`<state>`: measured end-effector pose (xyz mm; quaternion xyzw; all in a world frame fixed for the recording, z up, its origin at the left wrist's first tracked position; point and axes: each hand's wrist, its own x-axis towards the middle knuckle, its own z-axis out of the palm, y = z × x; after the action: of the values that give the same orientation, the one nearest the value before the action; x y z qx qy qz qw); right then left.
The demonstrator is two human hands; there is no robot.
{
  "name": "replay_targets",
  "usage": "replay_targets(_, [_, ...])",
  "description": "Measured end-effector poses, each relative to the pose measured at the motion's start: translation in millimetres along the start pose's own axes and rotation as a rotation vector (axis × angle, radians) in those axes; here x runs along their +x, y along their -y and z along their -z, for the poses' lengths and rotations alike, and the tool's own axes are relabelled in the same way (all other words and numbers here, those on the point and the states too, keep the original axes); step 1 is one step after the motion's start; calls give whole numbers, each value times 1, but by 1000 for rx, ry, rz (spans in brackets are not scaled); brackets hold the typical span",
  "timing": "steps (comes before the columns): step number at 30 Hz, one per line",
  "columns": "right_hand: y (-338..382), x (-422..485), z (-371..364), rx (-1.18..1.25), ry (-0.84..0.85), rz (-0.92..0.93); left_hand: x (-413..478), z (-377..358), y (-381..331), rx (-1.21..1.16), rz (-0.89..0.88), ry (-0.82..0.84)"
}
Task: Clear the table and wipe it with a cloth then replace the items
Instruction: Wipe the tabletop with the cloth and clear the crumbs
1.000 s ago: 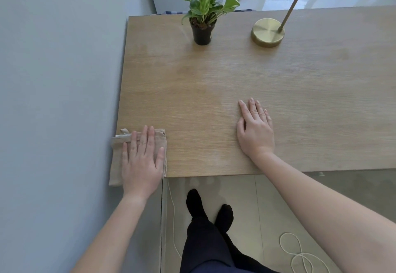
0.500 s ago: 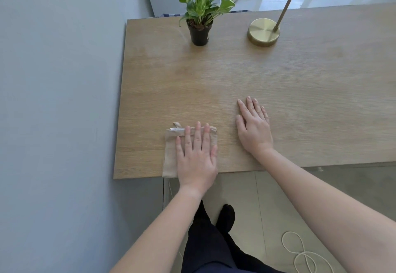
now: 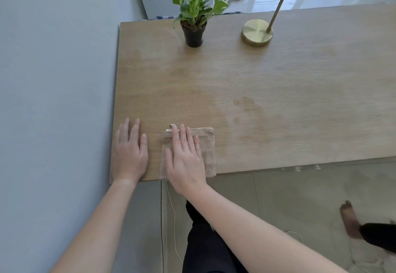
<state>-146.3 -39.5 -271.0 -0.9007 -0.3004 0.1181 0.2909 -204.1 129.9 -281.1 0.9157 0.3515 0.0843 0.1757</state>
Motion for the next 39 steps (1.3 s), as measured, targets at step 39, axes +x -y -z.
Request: replay_targets(39, [-241,-4,175,-276,-133,-555,-3,-3,-13,156,41,-8])
